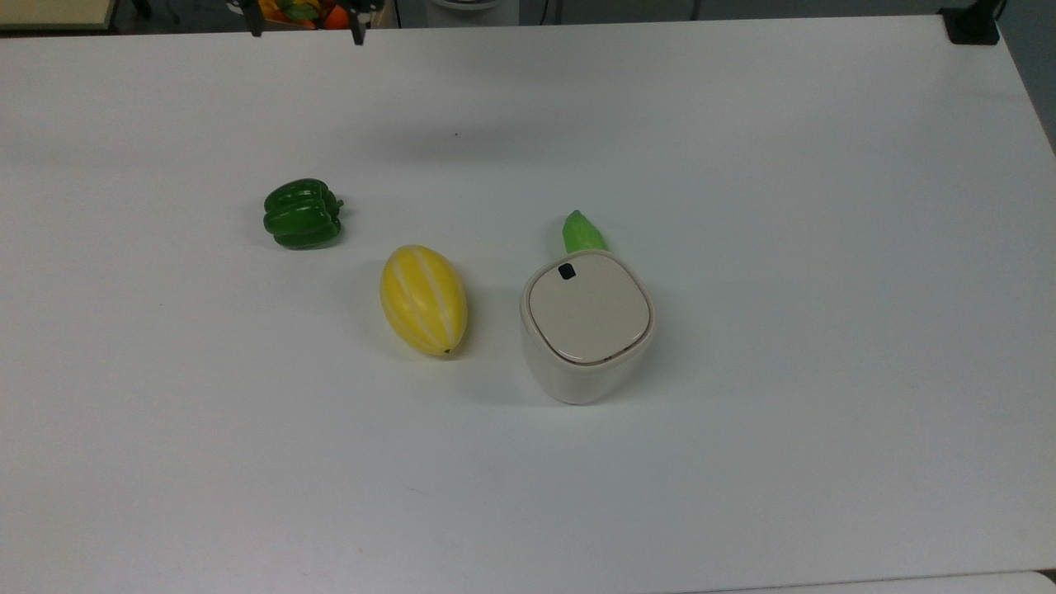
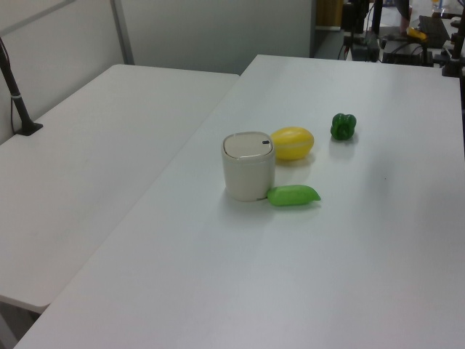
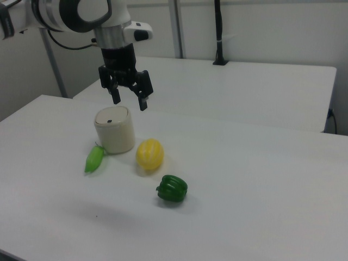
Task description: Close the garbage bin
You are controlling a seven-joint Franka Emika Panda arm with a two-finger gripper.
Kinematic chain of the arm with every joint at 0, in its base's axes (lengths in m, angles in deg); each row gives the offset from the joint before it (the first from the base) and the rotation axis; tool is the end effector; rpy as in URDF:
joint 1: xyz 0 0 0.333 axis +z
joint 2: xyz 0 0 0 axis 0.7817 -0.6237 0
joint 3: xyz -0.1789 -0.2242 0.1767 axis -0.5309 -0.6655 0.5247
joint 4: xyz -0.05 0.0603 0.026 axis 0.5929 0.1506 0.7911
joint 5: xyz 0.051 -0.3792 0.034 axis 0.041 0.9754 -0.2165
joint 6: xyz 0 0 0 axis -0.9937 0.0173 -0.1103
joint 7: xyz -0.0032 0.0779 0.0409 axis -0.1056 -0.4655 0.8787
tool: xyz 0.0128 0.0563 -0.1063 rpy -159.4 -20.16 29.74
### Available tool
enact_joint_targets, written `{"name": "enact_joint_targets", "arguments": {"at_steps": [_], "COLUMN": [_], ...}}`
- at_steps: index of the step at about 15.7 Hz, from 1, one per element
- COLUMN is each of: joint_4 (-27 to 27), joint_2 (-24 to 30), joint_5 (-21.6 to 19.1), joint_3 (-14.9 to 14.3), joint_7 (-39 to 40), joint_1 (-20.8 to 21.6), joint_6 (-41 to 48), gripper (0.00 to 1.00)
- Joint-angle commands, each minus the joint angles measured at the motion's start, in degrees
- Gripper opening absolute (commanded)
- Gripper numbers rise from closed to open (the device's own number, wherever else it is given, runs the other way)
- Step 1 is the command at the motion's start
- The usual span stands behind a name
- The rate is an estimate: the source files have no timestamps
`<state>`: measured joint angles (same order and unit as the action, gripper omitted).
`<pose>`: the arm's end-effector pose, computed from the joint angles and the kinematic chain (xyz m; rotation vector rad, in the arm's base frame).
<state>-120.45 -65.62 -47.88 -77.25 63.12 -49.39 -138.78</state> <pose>0.5825 -0.0637 0.6229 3.1264 -0.0234 -0.0050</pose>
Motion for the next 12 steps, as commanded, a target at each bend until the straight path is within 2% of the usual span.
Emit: {"name": "enact_joint_targets", "arguments": {"at_steps": [1, 12], "joint_4": [-1.6, -0.4], "joint_2": [3.0, 2.9], "joint_5": [-0.8, -1.5], "joint_3": [-0.3, -0.4], "joint_7": [4.1, 4.5], "joint_1": [-1.6, -2.8], "joint_6": [2.7, 4.8], "gripper": [1.00, 1.00]}}
